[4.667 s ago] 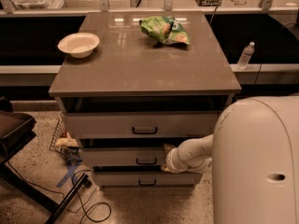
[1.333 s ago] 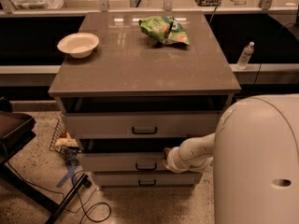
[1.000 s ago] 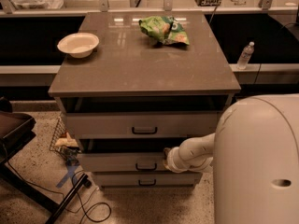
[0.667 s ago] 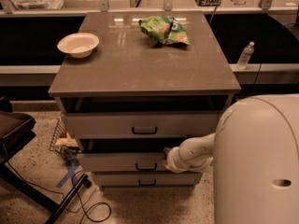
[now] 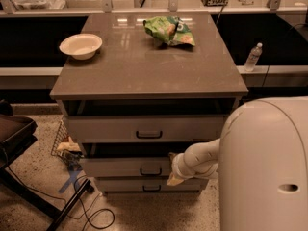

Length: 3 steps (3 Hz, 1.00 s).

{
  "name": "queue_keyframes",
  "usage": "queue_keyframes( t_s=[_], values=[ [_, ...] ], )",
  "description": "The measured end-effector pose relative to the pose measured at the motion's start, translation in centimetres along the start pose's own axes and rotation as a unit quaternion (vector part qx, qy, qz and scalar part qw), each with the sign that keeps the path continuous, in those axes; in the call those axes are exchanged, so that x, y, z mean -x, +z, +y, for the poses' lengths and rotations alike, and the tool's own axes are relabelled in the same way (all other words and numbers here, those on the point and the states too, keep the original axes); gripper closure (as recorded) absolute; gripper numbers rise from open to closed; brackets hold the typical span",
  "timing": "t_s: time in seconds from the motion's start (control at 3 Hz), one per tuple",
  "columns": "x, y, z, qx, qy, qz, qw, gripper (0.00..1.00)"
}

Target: Open middle drawer

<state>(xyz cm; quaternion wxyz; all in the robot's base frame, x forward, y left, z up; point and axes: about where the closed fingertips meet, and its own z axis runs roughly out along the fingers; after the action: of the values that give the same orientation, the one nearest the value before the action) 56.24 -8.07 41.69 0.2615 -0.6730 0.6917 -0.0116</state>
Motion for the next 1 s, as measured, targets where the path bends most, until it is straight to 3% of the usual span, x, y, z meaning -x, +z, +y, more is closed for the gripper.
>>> queue_keyframes(
  t_s=[0.67,1.0],
  values=[
    [0.0,0.0,0.0,0.001,0.0,0.0,1.0,0.0],
    [-0.4,-0.3,1.3,0.011,0.004,0.013,0.9998,0.18]
  ],
)
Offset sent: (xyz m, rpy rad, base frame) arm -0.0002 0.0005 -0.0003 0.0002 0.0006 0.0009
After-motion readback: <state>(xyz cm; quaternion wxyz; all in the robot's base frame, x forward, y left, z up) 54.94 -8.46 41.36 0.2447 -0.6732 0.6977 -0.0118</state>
